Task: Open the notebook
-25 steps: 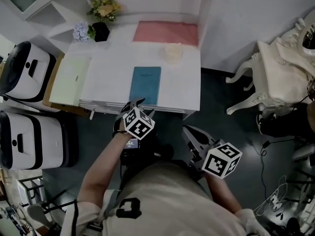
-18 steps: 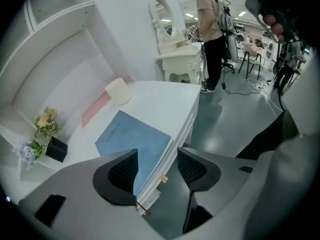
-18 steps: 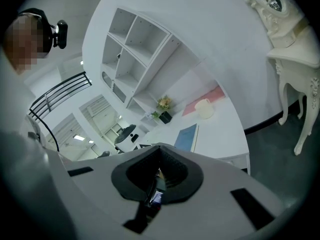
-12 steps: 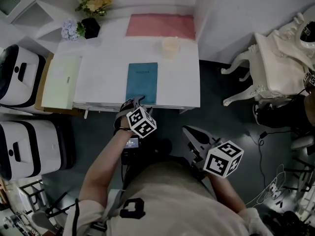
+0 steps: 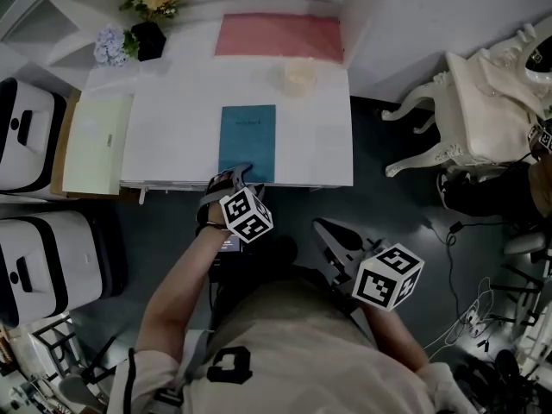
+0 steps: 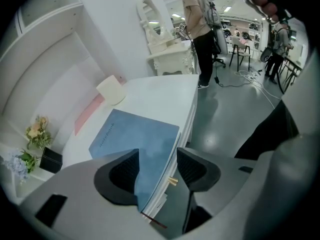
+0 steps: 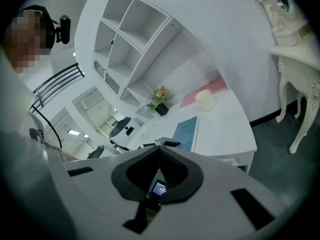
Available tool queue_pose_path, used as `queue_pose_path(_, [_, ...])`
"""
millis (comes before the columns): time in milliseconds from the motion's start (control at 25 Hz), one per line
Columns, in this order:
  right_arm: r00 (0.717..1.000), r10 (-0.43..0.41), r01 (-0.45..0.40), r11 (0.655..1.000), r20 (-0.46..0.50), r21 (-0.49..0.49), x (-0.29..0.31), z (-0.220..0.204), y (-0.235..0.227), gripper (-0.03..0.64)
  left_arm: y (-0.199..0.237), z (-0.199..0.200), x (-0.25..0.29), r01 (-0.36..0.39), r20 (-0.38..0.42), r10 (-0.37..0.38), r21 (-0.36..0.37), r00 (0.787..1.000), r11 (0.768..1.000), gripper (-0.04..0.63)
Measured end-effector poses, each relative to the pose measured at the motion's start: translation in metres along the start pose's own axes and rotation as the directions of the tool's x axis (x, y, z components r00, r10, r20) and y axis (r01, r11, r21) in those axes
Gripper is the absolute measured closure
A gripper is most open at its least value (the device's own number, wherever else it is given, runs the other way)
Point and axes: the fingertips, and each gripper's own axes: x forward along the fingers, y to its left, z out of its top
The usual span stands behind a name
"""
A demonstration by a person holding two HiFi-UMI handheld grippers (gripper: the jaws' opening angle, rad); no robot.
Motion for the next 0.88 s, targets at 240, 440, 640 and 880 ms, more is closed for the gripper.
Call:
queue_pose_path(240, [1.000, -0.012, 0.012, 1.000, 0.000, 0.011, 0.0043, -0.0002, -0.0001, 0.603, 0.0041, -0.0006, 0.0003, -0.002, 0.009, 0.002, 0.000, 1.000, 1.000, 0.351])
queue_pose_path(440, [1.000, -0.010, 0.010, 1.000, 0.001, 0.013, 0.0057, -0.0011, 0.0009, 0.603, 0.0017, -0.0035, 0.0023, -0.003, 0.002, 0.003, 0.030, 1.000, 1.000, 0.354])
queue_pose_path(640, [1.000, -0.011, 0.011, 1.000, 0.004, 0.009, 0.0037, -0.0038, 0.0035, 0.603, 0.0027, -0.0084, 0.0005, -0.014, 0.002, 0.014, 0.017, 1.000, 1.000, 0.362])
queue_pose_path(880, [1.000, -0.014, 0.014, 1.000, -0.002, 0.014, 0.0024, -0.0064, 0.0023, 0.603, 0.0040, -0.0083, 0.0008, -0.025, 0.003, 0.025, 0.006, 1.000, 1.000, 0.364])
